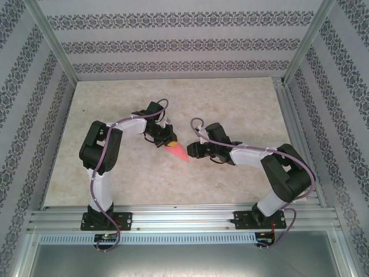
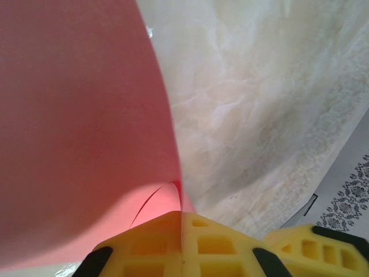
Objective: Fold a paper plane with a square sheet of paper (pick it up from the middle)
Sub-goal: Fold the wing for the fifth time at the center of the table.
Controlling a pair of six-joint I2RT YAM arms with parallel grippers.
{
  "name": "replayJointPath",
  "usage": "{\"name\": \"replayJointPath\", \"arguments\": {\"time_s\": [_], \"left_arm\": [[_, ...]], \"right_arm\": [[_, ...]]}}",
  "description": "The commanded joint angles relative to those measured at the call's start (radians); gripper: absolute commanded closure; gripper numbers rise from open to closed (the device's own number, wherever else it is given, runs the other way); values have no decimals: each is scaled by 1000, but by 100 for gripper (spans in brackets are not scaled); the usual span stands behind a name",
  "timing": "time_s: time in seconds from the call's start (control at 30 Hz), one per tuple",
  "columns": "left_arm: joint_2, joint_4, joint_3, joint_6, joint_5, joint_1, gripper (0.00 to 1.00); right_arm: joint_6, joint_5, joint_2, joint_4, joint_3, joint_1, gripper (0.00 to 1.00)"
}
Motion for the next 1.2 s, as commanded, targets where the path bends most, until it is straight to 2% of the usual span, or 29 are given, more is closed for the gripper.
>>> {"name": "replayJointPath", "arguments": {"time_s": [0.0,0.1,0.3,0.37,0.47,0.53,0.77,0.9,0.93,1.1,1.17], "left_arm": [[15,-13,32,29,26,10,100],[17,-23,41,35,31,10,100],[15,-30,50,37,42,10,100],[13,-31,50,37,48,10,100],[10,-34,50,39,49,10,100],[10,-38,49,44,48,12,100],[12,-35,39,44,45,12,100],[9,-28,38,44,54,12,100],[10,-30,38,43,55,15,100],[5,-27,32,43,63,18,100],[3,-25,29,43,71,20,100]], "right_arm": [[-42,35,49,-35,45,38,72],[-126,112,84,-140,111,69,72],[-189,215,118,-209,150,98,73],[-194,200,118,-196,150,99,77],[-193,216,129,-204,165,105,72],[-194,217,129,-194,166,105,73],[-170,134,158,-176,193,107,72],[-179,162,171,-192,200,115,77],[-187,166,173,-205,203,116,81],[-210,193,178,-222,201,127,83],[-224,218,181,-224,202,136,91]]}}
